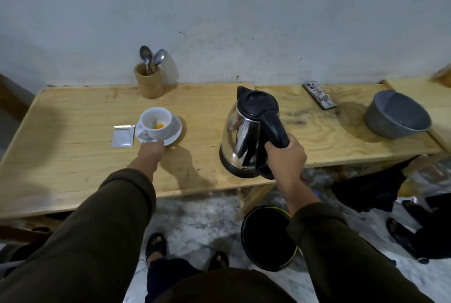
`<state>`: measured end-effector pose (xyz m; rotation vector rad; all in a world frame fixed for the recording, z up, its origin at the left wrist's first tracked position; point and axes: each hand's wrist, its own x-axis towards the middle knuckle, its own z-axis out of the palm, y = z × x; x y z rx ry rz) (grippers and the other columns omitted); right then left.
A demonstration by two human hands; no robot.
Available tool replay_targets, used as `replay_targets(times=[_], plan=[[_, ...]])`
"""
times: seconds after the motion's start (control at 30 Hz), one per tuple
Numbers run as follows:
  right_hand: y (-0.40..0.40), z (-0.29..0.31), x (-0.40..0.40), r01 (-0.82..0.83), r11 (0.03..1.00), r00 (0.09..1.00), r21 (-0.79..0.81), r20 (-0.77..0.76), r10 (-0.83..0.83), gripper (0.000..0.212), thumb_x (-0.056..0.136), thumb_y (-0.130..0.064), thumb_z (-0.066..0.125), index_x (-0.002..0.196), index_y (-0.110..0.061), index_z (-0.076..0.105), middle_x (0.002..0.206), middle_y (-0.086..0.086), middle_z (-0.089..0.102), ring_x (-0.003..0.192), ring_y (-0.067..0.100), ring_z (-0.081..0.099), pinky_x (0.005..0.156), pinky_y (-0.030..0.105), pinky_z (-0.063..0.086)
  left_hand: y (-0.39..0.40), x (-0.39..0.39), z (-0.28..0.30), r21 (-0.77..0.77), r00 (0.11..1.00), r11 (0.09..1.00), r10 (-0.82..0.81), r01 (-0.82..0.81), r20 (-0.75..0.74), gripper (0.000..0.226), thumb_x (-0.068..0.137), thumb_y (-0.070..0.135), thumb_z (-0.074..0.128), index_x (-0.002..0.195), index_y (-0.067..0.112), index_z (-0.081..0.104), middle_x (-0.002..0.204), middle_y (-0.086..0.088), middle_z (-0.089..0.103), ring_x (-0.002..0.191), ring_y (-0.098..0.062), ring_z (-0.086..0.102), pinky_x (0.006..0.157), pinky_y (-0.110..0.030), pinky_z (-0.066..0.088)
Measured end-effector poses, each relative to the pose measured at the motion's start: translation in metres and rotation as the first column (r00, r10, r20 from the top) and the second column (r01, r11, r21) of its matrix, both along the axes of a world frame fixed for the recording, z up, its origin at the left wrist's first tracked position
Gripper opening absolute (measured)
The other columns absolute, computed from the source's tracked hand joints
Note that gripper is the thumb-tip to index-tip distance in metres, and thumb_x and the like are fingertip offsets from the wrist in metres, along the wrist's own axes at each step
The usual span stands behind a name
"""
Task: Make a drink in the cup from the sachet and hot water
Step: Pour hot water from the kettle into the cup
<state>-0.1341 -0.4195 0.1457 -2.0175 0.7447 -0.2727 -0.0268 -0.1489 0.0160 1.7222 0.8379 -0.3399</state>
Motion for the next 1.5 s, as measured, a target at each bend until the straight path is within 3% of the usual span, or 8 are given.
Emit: replay_targets(times=[0.1, 0.27, 0.37, 0.43, 0.53, 0.67, 0.87, 1.5], plan=[[-0.002, 0.007, 0.006, -0.019, 0.998, 1.0, -0.062, 0.02, 0.02, 0.006, 0.077, -0.015, 0.062, 0.08, -0.019, 0.057, 0.064, -0.008, 0.052, 0.069, 0.02, 0.053, 0.062, 0.025, 0.041, -0.003, 0.002, 0.005, -0.177, 0.99, 0.975, 0.14, -0.135, 0.018, 0.053, 0.095, 0.038, 0.046, 0.139, 0.01, 0.041, 0.139, -0.01, 0.049, 0.106, -0.023, 0.047, 0.089, -0.036, 0.04], [0.033, 0.036, 0.052, -0.286, 0.921, 0.955, -0.263, -0.006, 0.295, 0.006, 0.077, -0.014, 0.061, 0.081, -0.015, 0.057, 0.064, -0.004, 0.053, 0.07, 0.022, 0.053, 0.064, 0.026, 0.038, 0.043, 0.014, 0.005, -0.234, 0.938, 0.913, 0.347, -0.334, 0.017, 0.055, 0.09, 0.044, 0.048, 0.133, 0.01, 0.049, 0.132, -0.01, 0.056, 0.122, -0.029, 0.053, 0.106, -0.04, 0.043], [0.032, 0.049, 0.067, -0.365, 0.834, 0.922, -0.414, -0.032, 0.387, 0.009, 0.077, -0.015, 0.061, 0.086, -0.015, 0.06, 0.07, -0.001, 0.054, 0.07, 0.019, 0.048, 0.06, 0.023, 0.034, 0.04, 0.013, 0.007, -0.3, 0.942, 0.899, 0.335, -0.317, 0.007, 0.058, 0.081, 0.038, 0.056, 0.131, 0.01, 0.05, 0.108, -0.008, 0.056, 0.1, -0.024, 0.054, 0.081, -0.032, 0.046], [0.033, 0.058, 0.079, -0.391, 0.774, 0.906, -0.499, -0.058, 0.42, 0.013, 0.077, -0.016, 0.061, 0.089, -0.014, 0.06, 0.074, 0.0, 0.054, 0.071, 0.02, 0.048, 0.06, 0.023, 0.033, 0.034, 0.012, 0.007, -0.325, 0.945, 0.893, 0.327, -0.31, -0.004, 0.064, 0.077, 0.038, 0.058, 0.135, 0.01, 0.05, 0.113, -0.009, 0.06, 0.105, -0.025, 0.059, 0.076, -0.03, 0.046], [0.051, 0.068, 0.104, -0.457, 0.677, 0.866, -0.577, -0.116, 0.487, 0.019, 0.074, -0.016, 0.06, 0.093, -0.011, 0.062, 0.08, 0.007, 0.061, 0.079, 0.029, 0.057, 0.065, 0.026, 0.04, 0.042, 0.019, 0.004, -0.323, 0.931, 0.881, 0.364, -0.346, -0.005, 0.059, 0.086, 0.044, 0.053, 0.134, 0.01, 0.05, 0.131, -0.013, 0.059, 0.123, -0.032, 0.056, 0.098, -0.039, 0.047], [0.079, 0.082, 0.133, -0.6, 0.521, 0.77, -0.606, -0.262, 0.582, 0.014, 0.075, -0.015, 0.059, 0.089, -0.013, 0.06, 0.079, 0.004, 0.053, 0.079, 0.029, 0.054, 0.064, 0.028, 0.037, 0.053, 0.027, -0.001, -0.307, 0.932, 0.883, 0.362, -0.354, -0.034, 0.057, 0.086, 0.043, 0.054, 0.131, 0.009, 0.052, 0.13, -0.015, 0.059, 0.117, -0.031, 0.058, 0.103, -0.04, 0.048], [0.118, 0.094, 0.158, -0.735, 0.335, 0.652, -0.589, -0.48, 0.587, 0.01, 0.079, -0.008, 0.055, 0.084, -0.014, 0.05, 0.087, 0.008, 0.05, 0.08, 0.028, 0.049, 0.066, 0.03, 0.038, 0.052, 0.032, 0.001, -0.312, 0.942, 0.891, 0.329, -0.331, -0.061, 0.046, 0.088, 0.028, 0.057, 0.128, 0.005, 0.053, 0.115, -0.014, 0.057, 0.103, -0.027, 0.055, 0.089, -0.034, 0.046], [0.166, 0.103, 0.181, -0.758, 0.125, 0.601, -0.64, -0.612, 0.514, 0.023, 0.083, -0.007, 0.054, 0.105, -0.006, 0.059, 0.088, 0.009, 0.045, 0.078, 0.026, 0.046, 0.067, 0.031, 0.039, 0.057, 0.043, 0.002, -0.236, 0.953, 0.925, 0.273, -0.297, -0.13, 0.05, 0.089, 0.031, 0.055, 0.131, 0.004, 0.05, 0.13, -0.017, 0.056, 0.12, -0.031, 0.055, 0.107, -0.041, 0.046]])
